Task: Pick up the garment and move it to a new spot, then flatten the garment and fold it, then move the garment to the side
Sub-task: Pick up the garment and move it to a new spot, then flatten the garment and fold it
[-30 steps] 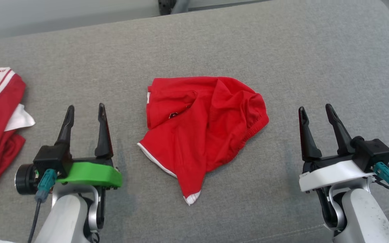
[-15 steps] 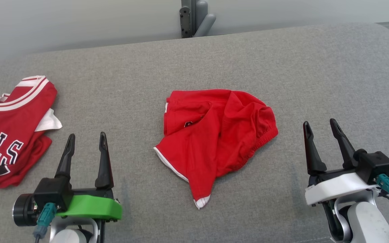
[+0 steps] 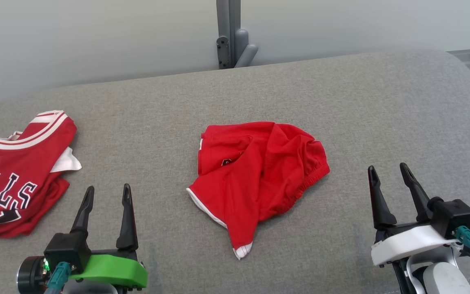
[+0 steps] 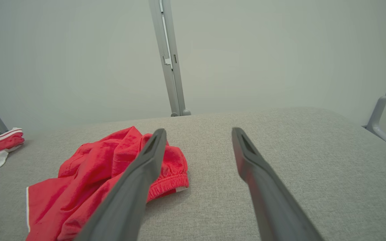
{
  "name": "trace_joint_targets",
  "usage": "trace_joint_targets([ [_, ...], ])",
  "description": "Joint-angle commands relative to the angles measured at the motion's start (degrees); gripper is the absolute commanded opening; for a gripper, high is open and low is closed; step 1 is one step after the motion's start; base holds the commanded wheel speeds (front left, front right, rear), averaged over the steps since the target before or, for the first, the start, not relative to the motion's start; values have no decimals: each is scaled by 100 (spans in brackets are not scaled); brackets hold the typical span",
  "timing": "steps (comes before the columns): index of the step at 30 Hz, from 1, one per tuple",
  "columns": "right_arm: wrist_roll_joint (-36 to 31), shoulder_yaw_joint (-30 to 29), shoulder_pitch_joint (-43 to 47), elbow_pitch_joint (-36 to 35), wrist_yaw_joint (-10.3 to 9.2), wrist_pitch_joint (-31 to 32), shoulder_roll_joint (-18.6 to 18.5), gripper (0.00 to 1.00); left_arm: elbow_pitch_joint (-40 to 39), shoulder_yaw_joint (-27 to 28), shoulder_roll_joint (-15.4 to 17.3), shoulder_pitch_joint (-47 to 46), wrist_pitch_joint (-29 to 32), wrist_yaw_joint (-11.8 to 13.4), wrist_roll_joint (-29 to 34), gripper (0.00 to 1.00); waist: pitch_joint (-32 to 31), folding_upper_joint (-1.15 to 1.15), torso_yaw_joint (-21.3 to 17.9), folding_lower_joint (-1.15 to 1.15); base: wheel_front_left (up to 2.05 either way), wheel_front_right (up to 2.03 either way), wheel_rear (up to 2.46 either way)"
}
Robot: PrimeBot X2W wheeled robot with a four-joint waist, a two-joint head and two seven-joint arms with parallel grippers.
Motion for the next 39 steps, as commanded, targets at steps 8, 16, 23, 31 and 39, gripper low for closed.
trace_joint_targets([
  [8, -47, -60, 129, -143, -2, 74, 31, 100, -40, -15, 52, 86, 64, 80, -46, 100, -9, 0, 2, 0, 0, 0, 0],
  [16, -23, -64, 89, -160, -2, 74, 56, 100, -41, -43, 46, -3, 64, 107, -38, 100, 28, 0, 24, 0, 0, 0, 0],
  [23, -31, -74, 58, -150, -2, 60, 59, 100, 0, -72, 32, -75, 31, 119, -52, 100, 49, 0, 55, 0, 0, 0, 0],
  [31, -31, -119, 12, -194, -2, 59, 73, 100, -4, -240, -36, -264, 120, 75, 36, 100, 160, 0, 137, 0, 0, 0, 0],
  [39, 10, -34, -181, -267, -2, 96, 27, 100, 611, -1132, -564, -716, 558, -514, -107, 100, 711, 0, 250, 0, 0, 0, 0],
])
